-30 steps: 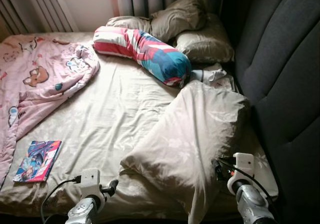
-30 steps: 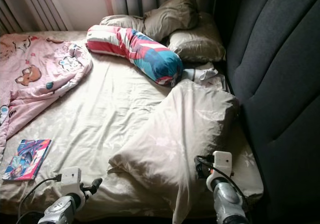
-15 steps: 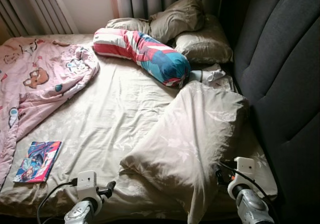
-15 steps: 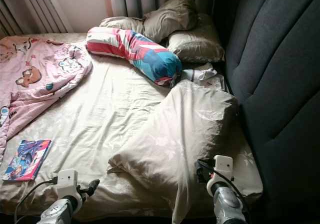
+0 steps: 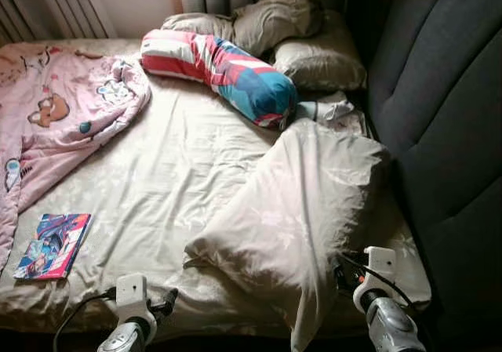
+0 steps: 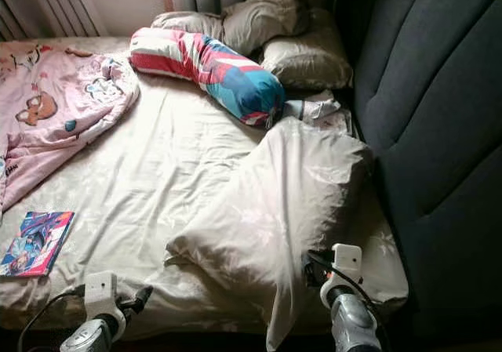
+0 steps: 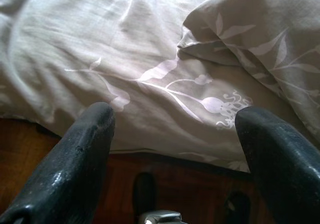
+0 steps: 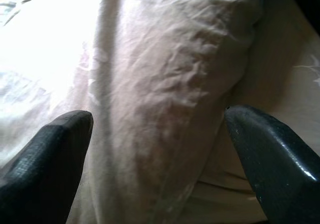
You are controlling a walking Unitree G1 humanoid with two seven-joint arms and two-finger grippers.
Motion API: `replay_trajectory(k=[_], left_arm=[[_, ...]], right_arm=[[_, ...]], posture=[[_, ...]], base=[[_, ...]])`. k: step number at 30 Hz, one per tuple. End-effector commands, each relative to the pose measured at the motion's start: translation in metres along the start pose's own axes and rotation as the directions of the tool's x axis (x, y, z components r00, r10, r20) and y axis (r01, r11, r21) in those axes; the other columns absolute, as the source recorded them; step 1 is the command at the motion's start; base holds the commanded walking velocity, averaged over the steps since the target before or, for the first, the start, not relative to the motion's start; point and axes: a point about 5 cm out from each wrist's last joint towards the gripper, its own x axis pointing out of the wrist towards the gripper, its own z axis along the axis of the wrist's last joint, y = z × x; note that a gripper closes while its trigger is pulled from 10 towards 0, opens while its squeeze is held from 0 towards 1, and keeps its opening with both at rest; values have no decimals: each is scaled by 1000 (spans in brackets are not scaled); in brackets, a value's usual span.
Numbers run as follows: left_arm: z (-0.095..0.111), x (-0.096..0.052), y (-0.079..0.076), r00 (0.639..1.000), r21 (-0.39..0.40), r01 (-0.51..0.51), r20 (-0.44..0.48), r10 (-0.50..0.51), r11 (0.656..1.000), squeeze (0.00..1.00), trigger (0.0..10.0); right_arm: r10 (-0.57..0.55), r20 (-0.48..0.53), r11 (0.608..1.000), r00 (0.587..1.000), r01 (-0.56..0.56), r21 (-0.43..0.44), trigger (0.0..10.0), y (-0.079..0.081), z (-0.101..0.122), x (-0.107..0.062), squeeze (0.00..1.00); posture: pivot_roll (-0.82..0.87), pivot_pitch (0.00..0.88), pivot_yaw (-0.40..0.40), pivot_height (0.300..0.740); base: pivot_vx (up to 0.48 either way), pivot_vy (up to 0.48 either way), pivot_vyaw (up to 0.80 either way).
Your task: Clean up the room
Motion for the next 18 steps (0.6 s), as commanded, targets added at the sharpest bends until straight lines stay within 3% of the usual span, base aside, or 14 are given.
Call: replay_trajectory(k=[1,10,18], left_arm=[[-8,-5,6,1000,-5,-14,-9,14,1000,0,10000],[-10,-6,4,1000,19,19,-6,-19,1000,0,10000],[-10,-7,5,1000,24,28,9,-28,999,0,10000]], right_arm=[[-1,-4,1000,1000,1,-9,10000,0,-4,-2,0],[-5,53,1000,999,5,-5,10000,-2,5,-1,0],[19,111,998,994,-12,-66,10000,5,13,1,0]], posture=[[-8,163,-3,740],[-29,202,-1,740],[-40,205,5,740]], base=[[0,0,0],[0,0,0],[0,0,0]])
